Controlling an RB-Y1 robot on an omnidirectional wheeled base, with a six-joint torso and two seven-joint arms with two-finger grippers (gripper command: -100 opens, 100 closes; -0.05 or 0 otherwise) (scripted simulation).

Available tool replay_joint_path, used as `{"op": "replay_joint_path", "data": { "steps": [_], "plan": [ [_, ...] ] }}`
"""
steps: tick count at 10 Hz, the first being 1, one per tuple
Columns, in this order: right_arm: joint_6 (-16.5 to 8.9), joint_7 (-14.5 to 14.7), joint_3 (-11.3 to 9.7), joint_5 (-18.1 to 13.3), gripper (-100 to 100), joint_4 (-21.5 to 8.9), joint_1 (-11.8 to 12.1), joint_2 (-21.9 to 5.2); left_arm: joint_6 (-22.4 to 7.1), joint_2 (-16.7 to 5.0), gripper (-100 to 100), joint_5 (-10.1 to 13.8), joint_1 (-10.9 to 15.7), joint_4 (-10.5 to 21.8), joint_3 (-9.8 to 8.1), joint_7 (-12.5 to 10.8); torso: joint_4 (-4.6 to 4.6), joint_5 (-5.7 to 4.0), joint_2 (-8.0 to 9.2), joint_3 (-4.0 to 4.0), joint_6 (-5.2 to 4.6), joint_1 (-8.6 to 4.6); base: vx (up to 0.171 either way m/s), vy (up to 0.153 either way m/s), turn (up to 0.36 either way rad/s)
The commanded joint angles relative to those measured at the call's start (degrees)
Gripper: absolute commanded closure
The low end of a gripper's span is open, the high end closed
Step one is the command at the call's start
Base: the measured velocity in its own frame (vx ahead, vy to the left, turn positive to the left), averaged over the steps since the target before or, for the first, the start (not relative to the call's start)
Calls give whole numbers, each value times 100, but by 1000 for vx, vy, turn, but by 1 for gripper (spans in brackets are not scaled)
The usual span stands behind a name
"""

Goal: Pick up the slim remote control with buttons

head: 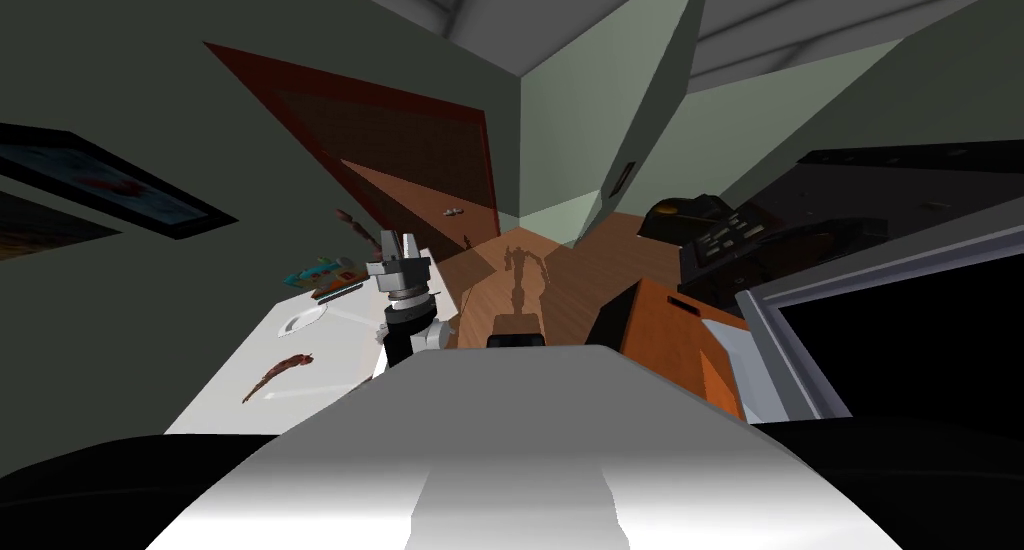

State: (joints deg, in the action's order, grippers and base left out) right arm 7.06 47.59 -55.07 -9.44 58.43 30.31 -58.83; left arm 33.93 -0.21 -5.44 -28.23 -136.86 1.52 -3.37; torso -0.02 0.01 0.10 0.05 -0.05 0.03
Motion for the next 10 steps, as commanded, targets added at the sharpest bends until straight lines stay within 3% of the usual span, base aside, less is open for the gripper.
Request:
{"op": "replay_joint_path", "data": {
  "steps": [1,3,5,6,10],
  "plan": [
    [-61,-31,-22,-52,-100,-152,-77,206,0,0,0,0,0,0,0,0,0,0,0,0,0,0,-17,-53,68],
    [-136,-54,-25,-115,-100,-308,-141,450,0,0,0,0,0,0,0,0,-1,-2,4,2,0,-10,-17,-26,49],
    [-150,-57,-20,-120,-100,-301,-137,461,0,0,0,0,0,0,0,0,0,2,2,1,-1,11,-5,2,16],
    [-151,-52,-15,-124,100,-313,-137,475,0,0,0,0,0,0,0,0,0,2,0,0,-2,10,0,0,0],
    [-152,-45,-16,-128,100,-314,-139,467,0,0,0,0,0,0,0,0,0,-2,0,1,-7,9,0,0,0]
  ]
}}
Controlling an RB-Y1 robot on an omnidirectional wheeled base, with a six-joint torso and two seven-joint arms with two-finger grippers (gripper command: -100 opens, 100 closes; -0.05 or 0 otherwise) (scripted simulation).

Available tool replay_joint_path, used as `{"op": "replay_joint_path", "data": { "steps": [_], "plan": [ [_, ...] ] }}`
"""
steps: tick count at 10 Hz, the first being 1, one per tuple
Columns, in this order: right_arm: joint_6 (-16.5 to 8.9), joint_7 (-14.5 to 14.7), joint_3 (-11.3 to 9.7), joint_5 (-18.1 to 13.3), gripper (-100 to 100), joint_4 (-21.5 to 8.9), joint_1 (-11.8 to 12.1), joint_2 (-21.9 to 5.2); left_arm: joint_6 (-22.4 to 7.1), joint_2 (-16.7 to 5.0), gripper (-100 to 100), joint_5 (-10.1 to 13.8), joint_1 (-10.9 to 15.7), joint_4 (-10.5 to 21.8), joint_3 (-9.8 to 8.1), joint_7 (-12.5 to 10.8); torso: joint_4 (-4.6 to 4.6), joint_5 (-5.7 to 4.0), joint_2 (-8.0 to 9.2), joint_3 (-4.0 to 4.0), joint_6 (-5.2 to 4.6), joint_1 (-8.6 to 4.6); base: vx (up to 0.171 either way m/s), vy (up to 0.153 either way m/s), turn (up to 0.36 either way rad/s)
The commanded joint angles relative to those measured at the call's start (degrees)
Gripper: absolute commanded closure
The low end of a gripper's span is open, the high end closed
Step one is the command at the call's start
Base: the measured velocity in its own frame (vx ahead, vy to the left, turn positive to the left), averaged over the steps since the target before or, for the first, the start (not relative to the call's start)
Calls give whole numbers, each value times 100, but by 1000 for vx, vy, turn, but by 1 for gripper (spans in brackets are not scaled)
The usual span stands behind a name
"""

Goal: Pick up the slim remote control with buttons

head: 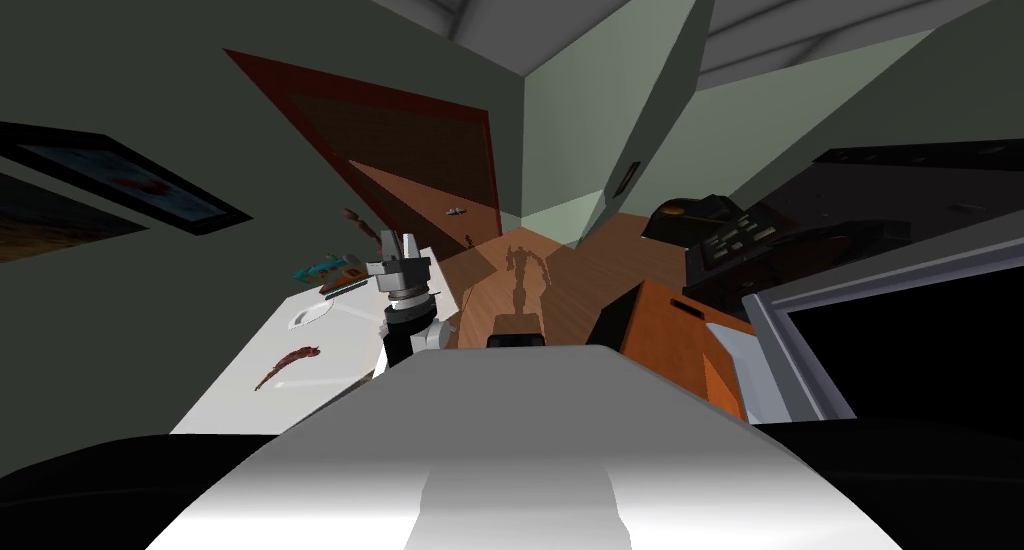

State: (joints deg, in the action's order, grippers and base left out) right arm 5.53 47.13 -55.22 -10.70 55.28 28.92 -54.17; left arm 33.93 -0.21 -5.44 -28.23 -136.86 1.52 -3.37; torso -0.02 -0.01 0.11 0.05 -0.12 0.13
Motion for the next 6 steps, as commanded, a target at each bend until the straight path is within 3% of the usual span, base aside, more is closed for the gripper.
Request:
{"op": "replay_joint_path", "data": {
  "steps": [1,2,5,6],
  "plan": [
    [0,0,0,0,0,0,0,0,0,0,0,0,0,0,0,0,0,0,0,0,0,0,0,0,0],
    [73,10,-7,59,100,124,46,-199,0,0,0,0,0,0,0,0,0,0,0,0,0,0,7,-5,-57],
    [185,45,-2,155,100,358,142,-565,0,0,0,0,0,0,0,0,2,4,-5,-3,-1,12,18,31,-65],
    [171,35,-7,131,100,248,103,-454,0,0,0,0,0,0,0,0,3,5,-8,-5,-1,21,12,24,-13]
  ]
}}
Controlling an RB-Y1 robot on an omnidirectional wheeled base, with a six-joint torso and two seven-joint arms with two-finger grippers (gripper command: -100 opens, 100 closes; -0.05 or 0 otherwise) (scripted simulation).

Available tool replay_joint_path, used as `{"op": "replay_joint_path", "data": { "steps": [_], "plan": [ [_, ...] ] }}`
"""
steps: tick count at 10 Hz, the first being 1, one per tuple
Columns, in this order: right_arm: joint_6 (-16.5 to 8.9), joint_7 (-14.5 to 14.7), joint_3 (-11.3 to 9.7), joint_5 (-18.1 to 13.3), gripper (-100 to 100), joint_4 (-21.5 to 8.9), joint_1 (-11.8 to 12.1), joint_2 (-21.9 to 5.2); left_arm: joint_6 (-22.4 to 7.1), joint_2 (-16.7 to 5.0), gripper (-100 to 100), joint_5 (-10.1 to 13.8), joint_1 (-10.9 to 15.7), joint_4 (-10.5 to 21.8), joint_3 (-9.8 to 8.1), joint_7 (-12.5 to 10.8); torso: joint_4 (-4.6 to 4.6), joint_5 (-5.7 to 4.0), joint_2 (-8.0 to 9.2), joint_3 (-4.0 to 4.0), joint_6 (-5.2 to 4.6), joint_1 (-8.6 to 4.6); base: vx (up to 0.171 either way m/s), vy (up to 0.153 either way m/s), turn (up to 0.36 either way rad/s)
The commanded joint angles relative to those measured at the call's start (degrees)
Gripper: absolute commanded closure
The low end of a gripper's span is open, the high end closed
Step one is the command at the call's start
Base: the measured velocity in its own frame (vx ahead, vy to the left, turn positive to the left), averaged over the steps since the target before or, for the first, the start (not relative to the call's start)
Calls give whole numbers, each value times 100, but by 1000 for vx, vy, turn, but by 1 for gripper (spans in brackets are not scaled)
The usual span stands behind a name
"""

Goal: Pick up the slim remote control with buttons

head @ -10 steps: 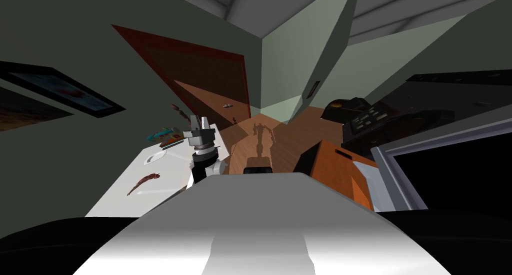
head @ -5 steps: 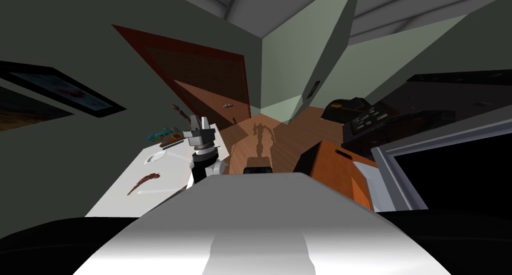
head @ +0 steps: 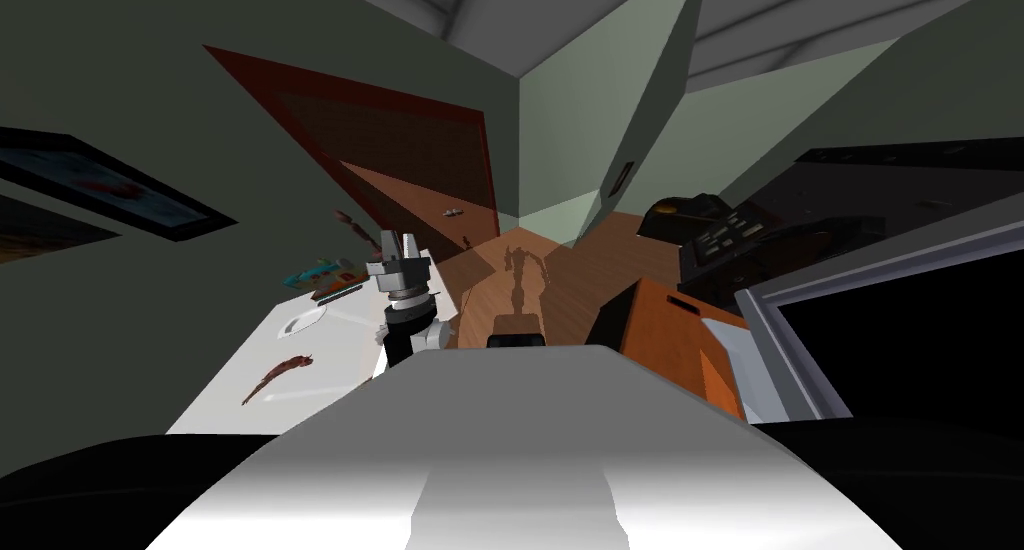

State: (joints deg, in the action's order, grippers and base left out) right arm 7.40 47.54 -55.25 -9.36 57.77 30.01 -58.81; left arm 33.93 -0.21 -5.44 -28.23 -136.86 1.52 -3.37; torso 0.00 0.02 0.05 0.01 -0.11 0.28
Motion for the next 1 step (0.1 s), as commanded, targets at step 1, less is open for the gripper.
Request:
{"op": "replay_joint_path", "data": {
  "steps": [1],
  "plan": [
    [0,0,0,0,0,0,0,0,0,0,0,0,0,0,0,0,0,0,0,0,0,0,0,0,0]
  ]
}}
